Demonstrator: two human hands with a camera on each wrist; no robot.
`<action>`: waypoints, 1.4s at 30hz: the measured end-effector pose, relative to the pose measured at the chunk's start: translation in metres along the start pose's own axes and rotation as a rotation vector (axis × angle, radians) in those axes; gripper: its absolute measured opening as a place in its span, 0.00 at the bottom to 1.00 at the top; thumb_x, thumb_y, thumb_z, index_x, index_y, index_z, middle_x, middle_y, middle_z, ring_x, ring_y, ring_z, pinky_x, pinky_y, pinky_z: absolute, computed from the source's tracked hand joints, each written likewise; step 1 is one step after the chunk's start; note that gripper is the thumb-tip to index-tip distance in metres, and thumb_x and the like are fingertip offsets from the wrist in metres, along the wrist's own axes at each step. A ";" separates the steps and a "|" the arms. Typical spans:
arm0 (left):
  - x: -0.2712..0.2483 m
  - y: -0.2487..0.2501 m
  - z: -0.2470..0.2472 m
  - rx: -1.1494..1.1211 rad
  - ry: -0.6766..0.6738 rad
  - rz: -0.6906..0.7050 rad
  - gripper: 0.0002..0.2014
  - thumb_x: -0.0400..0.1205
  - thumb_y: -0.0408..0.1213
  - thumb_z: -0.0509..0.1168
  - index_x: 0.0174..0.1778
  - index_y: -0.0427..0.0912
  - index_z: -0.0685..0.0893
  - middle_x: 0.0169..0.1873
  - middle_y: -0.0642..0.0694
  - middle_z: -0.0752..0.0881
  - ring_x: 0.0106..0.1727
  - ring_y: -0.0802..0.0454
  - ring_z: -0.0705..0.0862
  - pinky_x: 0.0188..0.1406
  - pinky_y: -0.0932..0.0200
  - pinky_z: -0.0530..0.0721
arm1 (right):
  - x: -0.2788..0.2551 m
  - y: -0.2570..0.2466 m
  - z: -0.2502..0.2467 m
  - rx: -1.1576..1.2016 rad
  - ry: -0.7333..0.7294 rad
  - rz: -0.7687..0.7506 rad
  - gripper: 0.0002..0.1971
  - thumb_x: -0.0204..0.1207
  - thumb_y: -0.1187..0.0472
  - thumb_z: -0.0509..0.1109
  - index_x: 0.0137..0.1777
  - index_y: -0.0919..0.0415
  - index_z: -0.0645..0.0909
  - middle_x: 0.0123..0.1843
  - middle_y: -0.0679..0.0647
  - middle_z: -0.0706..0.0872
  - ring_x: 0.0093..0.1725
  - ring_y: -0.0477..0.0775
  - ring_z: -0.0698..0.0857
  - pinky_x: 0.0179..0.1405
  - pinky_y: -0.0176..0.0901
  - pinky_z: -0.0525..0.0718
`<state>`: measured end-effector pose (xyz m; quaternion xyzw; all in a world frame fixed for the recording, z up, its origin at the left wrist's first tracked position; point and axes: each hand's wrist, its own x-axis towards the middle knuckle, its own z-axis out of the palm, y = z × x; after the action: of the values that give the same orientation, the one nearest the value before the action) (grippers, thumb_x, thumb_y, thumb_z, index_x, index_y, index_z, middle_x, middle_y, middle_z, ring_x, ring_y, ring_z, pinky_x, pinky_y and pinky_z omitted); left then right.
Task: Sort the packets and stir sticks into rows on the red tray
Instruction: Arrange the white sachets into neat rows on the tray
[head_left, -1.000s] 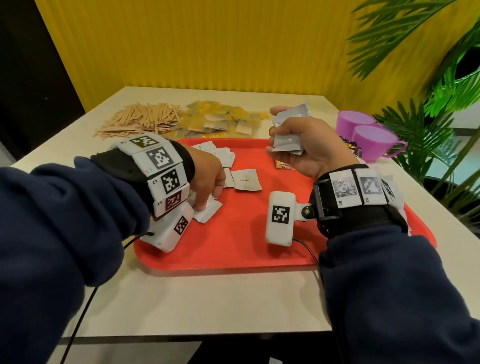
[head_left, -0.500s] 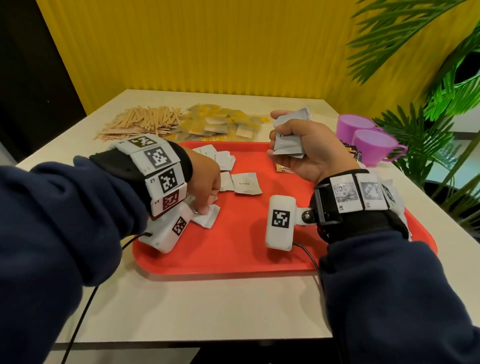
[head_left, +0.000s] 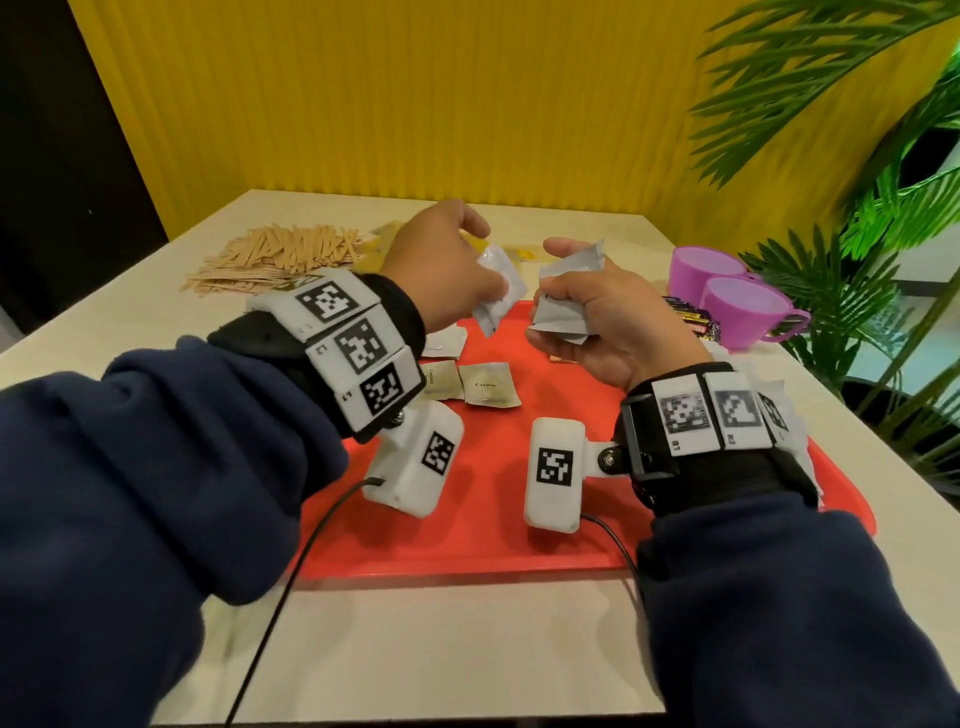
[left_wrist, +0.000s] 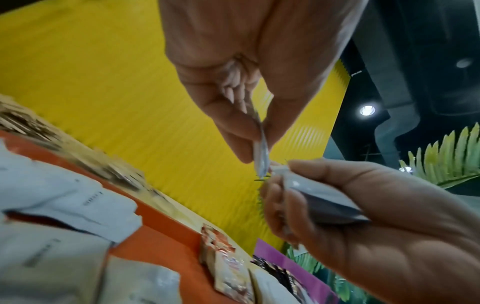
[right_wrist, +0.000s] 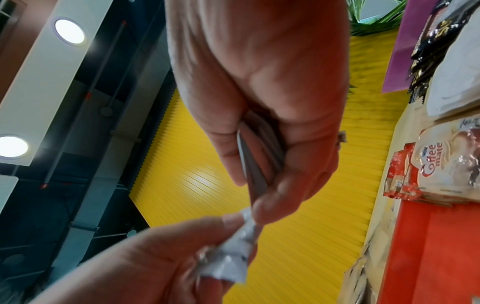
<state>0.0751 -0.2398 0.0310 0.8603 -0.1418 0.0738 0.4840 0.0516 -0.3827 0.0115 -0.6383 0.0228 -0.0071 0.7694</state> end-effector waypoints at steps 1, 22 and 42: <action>-0.001 0.003 0.003 -0.011 0.004 0.009 0.13 0.69 0.28 0.74 0.43 0.43 0.77 0.31 0.48 0.76 0.39 0.43 0.81 0.45 0.39 0.86 | 0.000 0.001 0.001 -0.009 0.000 -0.001 0.19 0.78 0.73 0.60 0.62 0.51 0.72 0.49 0.55 0.77 0.39 0.53 0.80 0.30 0.43 0.85; -0.002 0.004 -0.007 -0.154 -0.193 -0.108 0.16 0.77 0.18 0.63 0.53 0.43 0.79 0.51 0.44 0.80 0.47 0.51 0.80 0.39 0.61 0.82 | -0.005 -0.004 0.001 0.180 -0.007 -0.064 0.22 0.75 0.81 0.54 0.64 0.61 0.67 0.44 0.62 0.80 0.35 0.53 0.82 0.29 0.39 0.86; -0.009 -0.022 -0.013 1.264 -0.733 -0.264 0.24 0.76 0.44 0.71 0.68 0.42 0.78 0.56 0.48 0.82 0.48 0.54 0.77 0.28 0.67 0.71 | -0.005 -0.003 0.002 0.145 -0.022 -0.002 0.07 0.78 0.73 0.56 0.49 0.67 0.75 0.41 0.61 0.83 0.34 0.51 0.81 0.23 0.35 0.82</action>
<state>0.0740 -0.2162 0.0173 0.9542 -0.1203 -0.2092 -0.1770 0.0467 -0.3815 0.0148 -0.5810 0.0130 -0.0026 0.8138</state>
